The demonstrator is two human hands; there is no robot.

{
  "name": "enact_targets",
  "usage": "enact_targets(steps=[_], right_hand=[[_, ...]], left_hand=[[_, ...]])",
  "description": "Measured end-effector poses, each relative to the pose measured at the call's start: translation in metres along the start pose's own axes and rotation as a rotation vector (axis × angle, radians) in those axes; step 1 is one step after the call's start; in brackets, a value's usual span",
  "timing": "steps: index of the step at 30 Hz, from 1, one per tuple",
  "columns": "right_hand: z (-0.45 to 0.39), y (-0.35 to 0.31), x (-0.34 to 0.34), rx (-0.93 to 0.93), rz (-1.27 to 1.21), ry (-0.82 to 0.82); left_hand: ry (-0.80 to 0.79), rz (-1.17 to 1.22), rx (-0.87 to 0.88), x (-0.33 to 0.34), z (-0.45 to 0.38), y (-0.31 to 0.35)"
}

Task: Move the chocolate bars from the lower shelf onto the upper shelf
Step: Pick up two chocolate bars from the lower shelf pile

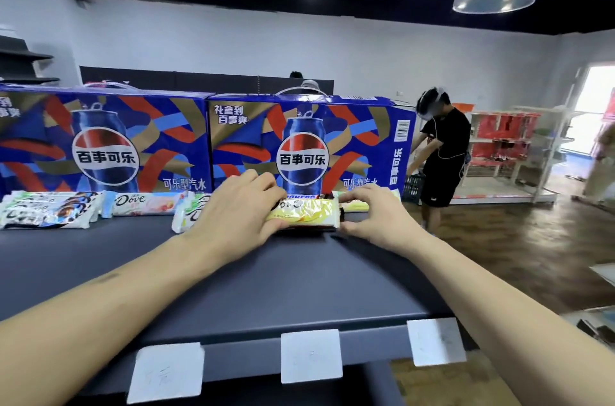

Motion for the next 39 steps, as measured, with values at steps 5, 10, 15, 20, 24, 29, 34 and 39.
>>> enact_targets(steps=[5,10,15,20,24,29,34,39], right_hand=[[0.009,0.048,-0.027,0.051,0.019,0.053],[0.013,0.091,-0.052,0.093,0.013,0.125],[0.011,0.108,-0.073,0.075,0.030,0.176],[0.006,0.112,-0.070,0.050,-0.014,0.167],[-0.002,0.110,-0.060,0.036,-0.051,0.150],[-0.010,0.105,-0.049,0.041,-0.071,0.140],[-0.012,0.102,-0.045,0.053,-0.116,0.130],[-0.010,0.098,-0.043,0.047,-0.126,0.114]], left_hand=[[0.019,0.056,-0.011,0.016,-0.032,0.047],[-0.048,0.089,-0.058,0.043,-0.060,0.089],[-0.109,0.050,-0.111,0.072,-0.089,0.116],[-0.178,-0.020,-0.162,0.094,-0.113,0.118],[-0.218,-0.043,-0.220,0.102,-0.123,0.111],[-0.271,-0.061,-0.292,0.111,-0.129,0.101],[-0.282,-0.140,-0.296,0.113,-0.132,0.099],[-0.297,-0.157,-0.306,0.111,-0.130,0.100]])
Point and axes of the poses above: each hand's wrist, its own z-axis away from the middle knuckle, its own x-axis out of the palm, y = z × x, the point moved 7 cm from there along -z, towards the middle knuckle, and after that the axes turned 4 degrees about z, right-handed, at the moved point
